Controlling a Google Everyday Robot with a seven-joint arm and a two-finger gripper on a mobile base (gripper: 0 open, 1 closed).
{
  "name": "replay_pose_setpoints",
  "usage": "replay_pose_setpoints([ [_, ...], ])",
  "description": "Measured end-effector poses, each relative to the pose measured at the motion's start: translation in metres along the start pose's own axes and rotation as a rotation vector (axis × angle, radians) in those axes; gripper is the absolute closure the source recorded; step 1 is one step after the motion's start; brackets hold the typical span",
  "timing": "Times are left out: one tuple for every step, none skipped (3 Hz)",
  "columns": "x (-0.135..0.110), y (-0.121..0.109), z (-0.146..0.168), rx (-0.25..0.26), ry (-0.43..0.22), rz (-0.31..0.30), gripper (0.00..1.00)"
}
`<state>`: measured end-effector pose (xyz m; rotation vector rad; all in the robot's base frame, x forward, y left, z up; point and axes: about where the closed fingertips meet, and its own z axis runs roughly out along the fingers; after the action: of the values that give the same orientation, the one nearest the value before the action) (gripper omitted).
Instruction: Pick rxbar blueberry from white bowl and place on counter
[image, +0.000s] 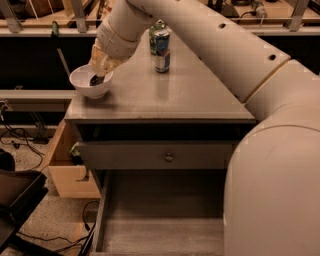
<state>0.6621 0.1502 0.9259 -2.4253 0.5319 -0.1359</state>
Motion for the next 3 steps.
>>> replay_pose_setpoints([
  [0.015,-0.025,-0.011,-0.029,0.030,-0.029,1.00],
  [0.043,-0.050,-0.036,-0.020,0.093,-0.004,1.00],
  [0.072,-0.055,-0.087,0.046,0.184,0.077,1.00],
])
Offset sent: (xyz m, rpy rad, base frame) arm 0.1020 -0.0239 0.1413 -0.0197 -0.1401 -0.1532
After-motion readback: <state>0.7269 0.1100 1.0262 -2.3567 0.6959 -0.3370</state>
